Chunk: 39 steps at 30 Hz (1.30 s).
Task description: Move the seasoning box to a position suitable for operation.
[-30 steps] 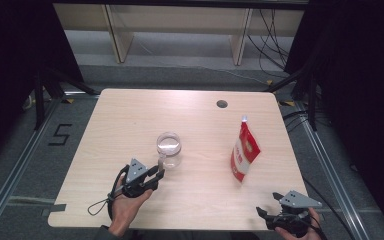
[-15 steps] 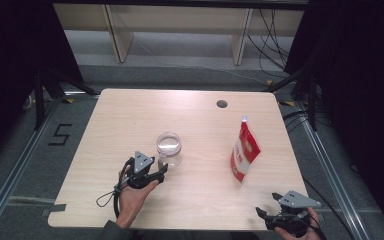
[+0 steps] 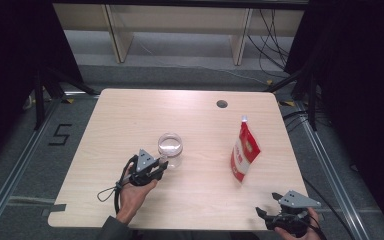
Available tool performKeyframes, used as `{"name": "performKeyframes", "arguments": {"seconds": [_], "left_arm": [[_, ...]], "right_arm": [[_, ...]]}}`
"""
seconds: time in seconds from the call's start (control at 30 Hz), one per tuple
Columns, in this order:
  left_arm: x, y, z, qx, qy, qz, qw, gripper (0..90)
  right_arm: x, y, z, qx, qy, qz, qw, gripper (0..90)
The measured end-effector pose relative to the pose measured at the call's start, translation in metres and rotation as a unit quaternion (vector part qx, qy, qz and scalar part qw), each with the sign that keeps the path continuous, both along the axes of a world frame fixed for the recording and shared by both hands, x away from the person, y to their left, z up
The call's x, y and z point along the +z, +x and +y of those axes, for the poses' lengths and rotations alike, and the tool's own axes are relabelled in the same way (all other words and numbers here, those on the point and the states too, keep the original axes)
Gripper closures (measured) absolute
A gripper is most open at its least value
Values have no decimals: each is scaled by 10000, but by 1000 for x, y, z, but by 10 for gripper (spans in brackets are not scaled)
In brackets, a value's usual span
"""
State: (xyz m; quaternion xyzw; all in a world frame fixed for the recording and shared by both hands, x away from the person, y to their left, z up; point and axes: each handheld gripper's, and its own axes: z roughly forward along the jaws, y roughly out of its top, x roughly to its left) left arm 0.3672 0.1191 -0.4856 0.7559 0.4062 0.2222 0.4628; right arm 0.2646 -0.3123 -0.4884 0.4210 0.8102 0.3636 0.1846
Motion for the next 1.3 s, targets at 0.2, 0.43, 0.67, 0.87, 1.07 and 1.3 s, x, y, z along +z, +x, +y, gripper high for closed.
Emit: {"name": "performKeyframes", "arguments": {"seconds": [0.2,0.43,0.67,0.87,1.07,1.3], "left_arm": [[-3,-3,3,-359,-226,29,9991,729],[-1,-10,-6,-767,-341,-3,9965,729],[0,-18,-15,-1283,-257,-100,9914,730],[-2,-20,-18,-1511,-319,-77,9880,730],[-2,-23,-21,-1815,-302,-96,9829,729],[-3,-28,-29,-2128,-315,-78,9766,729]], "right_arm": [[0,1,-1,54,-55,-53,10000,231],[1,-1,0,-90,48,20,9999,231],[2,-1,-2,-61,12,-31,10000,230],[2,-1,-1,-113,51,10,9999,231],[1,1,-3,-23,-17,-44,10000,230],[1,1,-3,24,-57,-136,9999,231]]}}
